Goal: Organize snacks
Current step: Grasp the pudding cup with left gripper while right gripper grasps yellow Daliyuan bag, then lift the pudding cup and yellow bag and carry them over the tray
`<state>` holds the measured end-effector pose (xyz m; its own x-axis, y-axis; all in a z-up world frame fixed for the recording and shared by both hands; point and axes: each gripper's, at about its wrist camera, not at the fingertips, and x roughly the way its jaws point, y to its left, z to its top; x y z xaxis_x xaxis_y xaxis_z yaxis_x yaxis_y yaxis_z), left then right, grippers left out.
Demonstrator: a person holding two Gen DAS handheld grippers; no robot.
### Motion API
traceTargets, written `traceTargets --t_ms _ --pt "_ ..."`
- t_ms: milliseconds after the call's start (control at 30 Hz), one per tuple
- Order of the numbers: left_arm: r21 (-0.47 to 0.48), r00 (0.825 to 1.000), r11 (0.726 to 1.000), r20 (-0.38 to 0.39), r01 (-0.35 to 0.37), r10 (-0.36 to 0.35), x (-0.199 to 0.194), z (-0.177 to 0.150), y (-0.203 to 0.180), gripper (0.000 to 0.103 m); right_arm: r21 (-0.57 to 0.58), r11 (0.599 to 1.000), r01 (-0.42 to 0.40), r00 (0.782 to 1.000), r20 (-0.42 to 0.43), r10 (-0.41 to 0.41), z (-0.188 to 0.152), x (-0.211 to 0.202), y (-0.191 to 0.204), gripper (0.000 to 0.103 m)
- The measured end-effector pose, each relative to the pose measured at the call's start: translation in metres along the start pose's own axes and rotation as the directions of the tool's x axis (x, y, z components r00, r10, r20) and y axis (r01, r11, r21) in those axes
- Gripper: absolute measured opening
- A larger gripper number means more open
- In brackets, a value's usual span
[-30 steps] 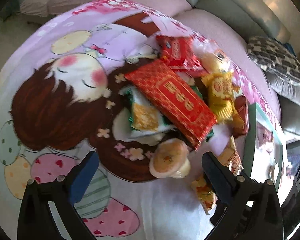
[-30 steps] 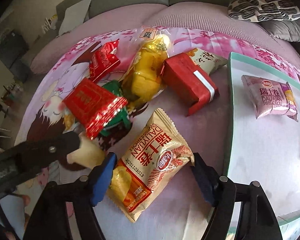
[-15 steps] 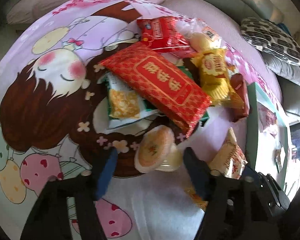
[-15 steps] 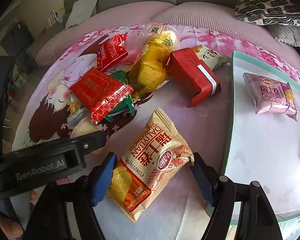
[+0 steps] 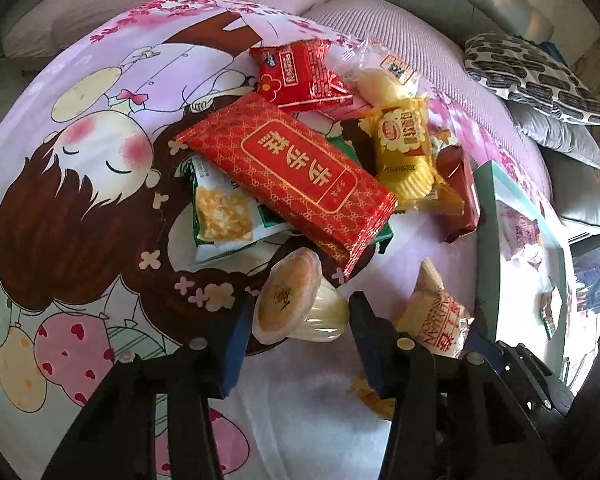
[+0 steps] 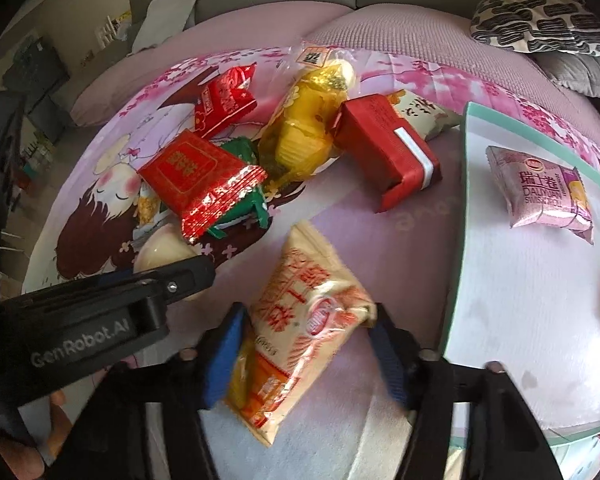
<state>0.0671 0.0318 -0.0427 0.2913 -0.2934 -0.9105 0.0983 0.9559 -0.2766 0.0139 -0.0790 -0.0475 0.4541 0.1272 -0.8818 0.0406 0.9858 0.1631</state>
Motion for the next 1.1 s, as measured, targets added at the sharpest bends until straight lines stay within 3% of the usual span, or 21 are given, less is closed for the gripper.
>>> traceTargets --t_ms 467,1100 --pt "-0.021 0.998 0.999 0.061 0.034 -0.032 -0.024 0.004 0.017 0.051 -0.006 0.999 -0.034 0.998 0.060 0.035 0.002 -0.021 0.000 0.044" --pt "-0.047 0.985 0.995 0.155 0.085 -0.077 -0.055 0.002 0.022 0.051 0.014 0.997 -0.082 0.980 0.185 0.078 0.006 -0.066 -0.008 0.039"
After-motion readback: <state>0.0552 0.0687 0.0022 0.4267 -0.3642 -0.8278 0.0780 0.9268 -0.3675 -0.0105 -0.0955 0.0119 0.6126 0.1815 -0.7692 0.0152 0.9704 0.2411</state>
